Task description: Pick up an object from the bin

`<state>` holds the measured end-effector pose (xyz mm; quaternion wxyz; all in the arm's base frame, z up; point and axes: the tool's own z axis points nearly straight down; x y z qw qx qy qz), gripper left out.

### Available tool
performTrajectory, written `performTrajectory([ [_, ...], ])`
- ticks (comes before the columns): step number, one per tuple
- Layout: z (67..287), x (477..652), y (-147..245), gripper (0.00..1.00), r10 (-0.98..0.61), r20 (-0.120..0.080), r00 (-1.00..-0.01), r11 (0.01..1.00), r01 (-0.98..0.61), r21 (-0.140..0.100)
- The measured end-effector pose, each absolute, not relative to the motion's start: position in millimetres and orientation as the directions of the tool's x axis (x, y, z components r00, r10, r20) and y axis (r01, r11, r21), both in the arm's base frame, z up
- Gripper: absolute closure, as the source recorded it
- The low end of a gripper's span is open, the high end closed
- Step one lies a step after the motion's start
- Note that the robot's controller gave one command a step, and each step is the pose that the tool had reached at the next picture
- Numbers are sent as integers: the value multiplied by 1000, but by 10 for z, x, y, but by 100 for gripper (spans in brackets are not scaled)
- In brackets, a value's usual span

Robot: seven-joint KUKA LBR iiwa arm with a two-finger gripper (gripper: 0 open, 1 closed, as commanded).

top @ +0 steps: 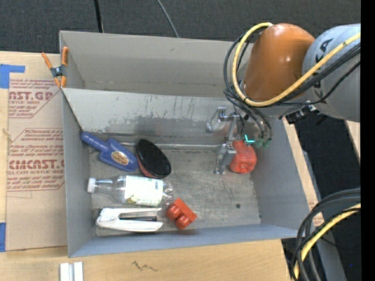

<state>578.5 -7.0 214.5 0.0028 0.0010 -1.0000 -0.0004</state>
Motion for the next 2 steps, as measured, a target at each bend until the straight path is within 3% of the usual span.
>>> performTrajectory([
  [1,2191,5799,-71,0,-2,-2,-1000,1000,-2,1],
  [2,1785,5598,95,0,-80,-6,-997,997,-80,-1],
])
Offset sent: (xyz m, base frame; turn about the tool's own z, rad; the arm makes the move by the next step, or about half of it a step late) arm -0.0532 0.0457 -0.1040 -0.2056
